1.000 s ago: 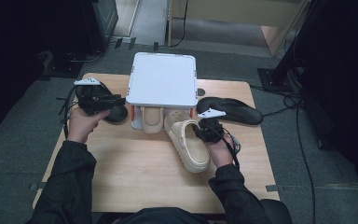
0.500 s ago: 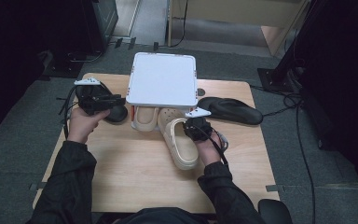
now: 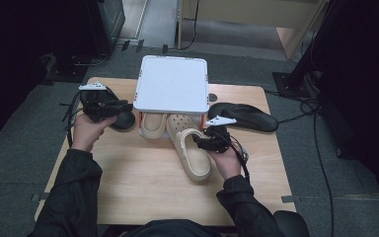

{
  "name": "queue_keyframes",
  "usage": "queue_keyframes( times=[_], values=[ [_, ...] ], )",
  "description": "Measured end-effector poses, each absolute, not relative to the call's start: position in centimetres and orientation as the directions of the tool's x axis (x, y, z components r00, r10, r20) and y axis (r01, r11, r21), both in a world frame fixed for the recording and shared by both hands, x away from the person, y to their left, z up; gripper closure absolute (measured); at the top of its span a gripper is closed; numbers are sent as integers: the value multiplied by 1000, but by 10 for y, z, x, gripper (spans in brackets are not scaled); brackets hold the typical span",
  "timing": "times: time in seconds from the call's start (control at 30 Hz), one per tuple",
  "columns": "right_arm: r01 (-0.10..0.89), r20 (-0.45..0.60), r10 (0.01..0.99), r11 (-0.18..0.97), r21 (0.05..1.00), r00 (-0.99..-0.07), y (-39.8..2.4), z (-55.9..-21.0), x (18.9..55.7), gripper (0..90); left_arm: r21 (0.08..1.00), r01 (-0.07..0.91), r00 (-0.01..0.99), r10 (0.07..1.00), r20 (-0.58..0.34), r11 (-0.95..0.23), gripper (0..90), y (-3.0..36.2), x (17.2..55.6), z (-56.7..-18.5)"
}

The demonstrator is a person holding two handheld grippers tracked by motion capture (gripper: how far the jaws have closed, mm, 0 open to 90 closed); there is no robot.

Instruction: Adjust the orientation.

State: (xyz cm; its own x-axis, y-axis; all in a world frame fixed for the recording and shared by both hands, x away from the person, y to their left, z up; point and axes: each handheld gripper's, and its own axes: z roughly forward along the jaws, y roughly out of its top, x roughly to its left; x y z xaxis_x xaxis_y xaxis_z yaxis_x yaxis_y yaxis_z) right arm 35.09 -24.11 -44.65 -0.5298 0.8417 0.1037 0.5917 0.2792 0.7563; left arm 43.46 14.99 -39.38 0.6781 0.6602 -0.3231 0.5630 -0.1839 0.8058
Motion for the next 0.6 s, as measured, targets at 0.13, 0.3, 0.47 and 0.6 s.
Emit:
queue_keyframes(
  times=[0.13,0.3,0.47,0.6],
  values=[
    [579,97,827,298,759,-553,-253,-442,336,517,805,563,677,663,-321,-185,606,149,435,-394],
    [561,118,805,292,774,-581,-264,-440,318,596,805,563,675,664,-321,-184,606,149,434,-394],
    [499,60,782,334,800,-620,-274,-445,297,703,806,563,675,664,-321,-183,608,149,434,-394],
    [536,82,782,342,772,-618,-284,-453,285,774,806,564,674,665,-323,-180,611,149,435,-395]
  ],
)
